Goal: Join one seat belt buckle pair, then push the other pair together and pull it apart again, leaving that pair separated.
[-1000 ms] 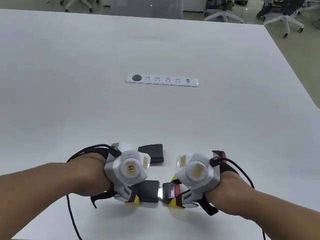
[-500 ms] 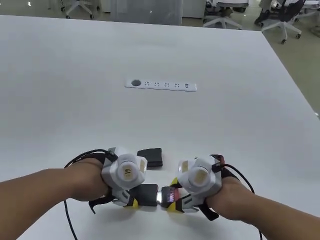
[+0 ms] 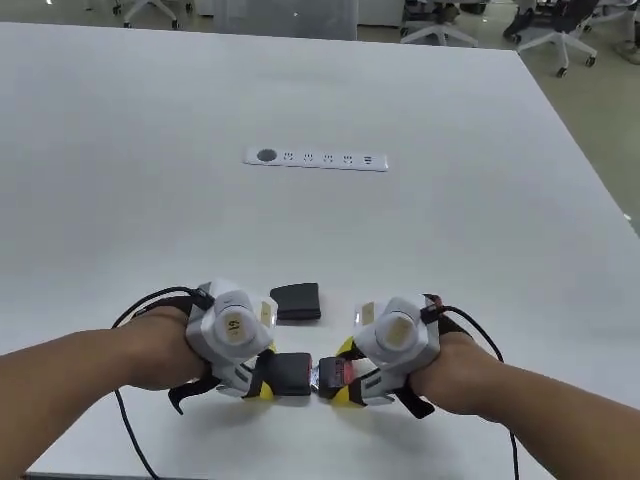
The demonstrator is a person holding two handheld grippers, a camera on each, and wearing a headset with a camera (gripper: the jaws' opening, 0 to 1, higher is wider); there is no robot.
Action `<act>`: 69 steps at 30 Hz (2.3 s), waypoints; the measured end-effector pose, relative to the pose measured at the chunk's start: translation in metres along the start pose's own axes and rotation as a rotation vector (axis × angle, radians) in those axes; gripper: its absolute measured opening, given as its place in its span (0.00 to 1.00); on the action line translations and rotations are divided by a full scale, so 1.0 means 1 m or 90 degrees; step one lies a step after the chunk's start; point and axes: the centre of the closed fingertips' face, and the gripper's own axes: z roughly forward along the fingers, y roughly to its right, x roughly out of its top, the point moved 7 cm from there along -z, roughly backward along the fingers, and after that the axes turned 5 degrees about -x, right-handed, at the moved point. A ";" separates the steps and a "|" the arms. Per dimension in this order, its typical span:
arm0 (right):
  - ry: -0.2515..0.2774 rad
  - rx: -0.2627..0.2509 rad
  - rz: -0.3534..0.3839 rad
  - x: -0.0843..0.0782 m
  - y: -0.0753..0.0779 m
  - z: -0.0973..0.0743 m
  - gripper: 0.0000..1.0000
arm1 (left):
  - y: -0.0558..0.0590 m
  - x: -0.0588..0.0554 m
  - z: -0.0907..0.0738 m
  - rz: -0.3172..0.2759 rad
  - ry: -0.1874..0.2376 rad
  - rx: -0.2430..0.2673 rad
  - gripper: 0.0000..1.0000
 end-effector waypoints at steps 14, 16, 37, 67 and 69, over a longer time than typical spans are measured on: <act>0.011 0.002 0.008 -0.001 0.001 0.001 0.34 | 0.001 -0.002 -0.001 0.005 0.015 0.004 0.31; 0.012 0.005 0.003 -0.001 0.001 0.001 0.33 | 0.001 -0.002 -0.001 0.006 0.020 0.004 0.31; 0.006 -0.004 0.007 0.000 0.002 0.002 0.35 | -0.001 -0.004 0.000 -0.034 0.043 0.008 0.34; 0.067 -0.047 0.088 -0.024 0.051 -0.069 0.37 | -0.045 0.039 -0.042 0.000 0.089 0.070 0.42; 0.066 -0.056 0.091 -0.027 0.058 -0.072 0.37 | -0.053 0.038 -0.042 -0.001 0.086 0.072 0.43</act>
